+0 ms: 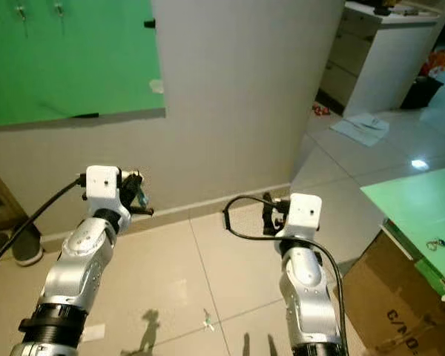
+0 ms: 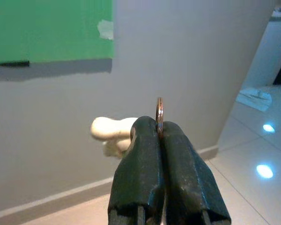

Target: Hang keys on a hook

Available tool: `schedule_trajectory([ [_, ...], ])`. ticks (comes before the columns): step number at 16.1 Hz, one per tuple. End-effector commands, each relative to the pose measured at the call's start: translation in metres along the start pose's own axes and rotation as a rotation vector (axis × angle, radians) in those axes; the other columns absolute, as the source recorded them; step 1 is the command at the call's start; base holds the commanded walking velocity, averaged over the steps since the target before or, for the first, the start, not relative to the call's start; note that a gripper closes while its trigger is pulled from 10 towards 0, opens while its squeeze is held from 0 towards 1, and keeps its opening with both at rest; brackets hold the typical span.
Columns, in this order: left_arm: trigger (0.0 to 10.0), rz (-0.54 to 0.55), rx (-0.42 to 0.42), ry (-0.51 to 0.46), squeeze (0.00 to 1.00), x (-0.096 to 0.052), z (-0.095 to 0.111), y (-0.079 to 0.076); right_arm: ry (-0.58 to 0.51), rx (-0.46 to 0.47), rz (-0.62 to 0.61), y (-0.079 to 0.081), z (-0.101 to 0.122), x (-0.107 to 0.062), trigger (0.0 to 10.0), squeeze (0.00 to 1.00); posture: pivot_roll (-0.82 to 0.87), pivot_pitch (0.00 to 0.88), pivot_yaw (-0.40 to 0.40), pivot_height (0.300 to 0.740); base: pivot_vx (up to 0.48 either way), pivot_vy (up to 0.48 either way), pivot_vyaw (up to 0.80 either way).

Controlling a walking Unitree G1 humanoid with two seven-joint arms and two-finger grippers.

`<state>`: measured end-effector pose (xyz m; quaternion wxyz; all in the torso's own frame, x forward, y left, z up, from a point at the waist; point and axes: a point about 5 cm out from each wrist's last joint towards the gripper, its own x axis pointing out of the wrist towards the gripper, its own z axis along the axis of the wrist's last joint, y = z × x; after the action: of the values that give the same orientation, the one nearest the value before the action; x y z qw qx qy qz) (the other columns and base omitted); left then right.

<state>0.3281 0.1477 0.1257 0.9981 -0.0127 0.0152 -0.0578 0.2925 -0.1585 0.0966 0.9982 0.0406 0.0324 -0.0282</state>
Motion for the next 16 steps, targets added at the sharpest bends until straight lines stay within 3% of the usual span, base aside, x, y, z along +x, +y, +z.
schedule_trajectory([
  [1, 10.0, 0.032, 0.018, -0.032, 0.00, -0.001, 0.006, 0.001, -0.008, -0.009, 0.018, 0.005, -0.001, 0.001, 10.0, 0.00, -0.07, 0.000, -0.002, 0.740, 0.398, 0.000, 0.00],
  [4, 10.0, 0.072, 0.012, 0.000, 0.00, -0.002, 0.000, 0.004, -0.012, -0.005, 0.097, 0.016, -0.002, 0.000, 10.0, 0.00, -0.06, 0.000, -0.015, 0.740, 0.445, 0.000, 0.14],
  [12, 10.0, 0.015, 0.033, -0.016, 0.00, 0.002, 0.004, -0.004, -0.012, -0.022, 0.189, 0.028, -0.002, 0.009, 10.0, 0.00, -0.04, 0.000, -0.022, 0.740, 0.446, 0.000, 0.67],
  [14, 10.0, -0.056, 0.042, -0.064, 0.00, 0.007, 0.014, -0.011, 0.008, -0.044, 0.178, 0.029, -0.006, 0.012, 10.0, 0.00, -0.04, 0.000, -0.024, 0.740, 0.450, 0.000, 0.00],
  [16, 10.0, -0.053, 0.050, -0.077, 0.00, 0.009, 0.018, -0.008, 0.007, -0.043, 0.187, 0.030, -0.007, 0.012, 10.0, 0.00, -0.04, 0.000, -0.023, 0.740, 0.454, 0.000, 0.00],
])
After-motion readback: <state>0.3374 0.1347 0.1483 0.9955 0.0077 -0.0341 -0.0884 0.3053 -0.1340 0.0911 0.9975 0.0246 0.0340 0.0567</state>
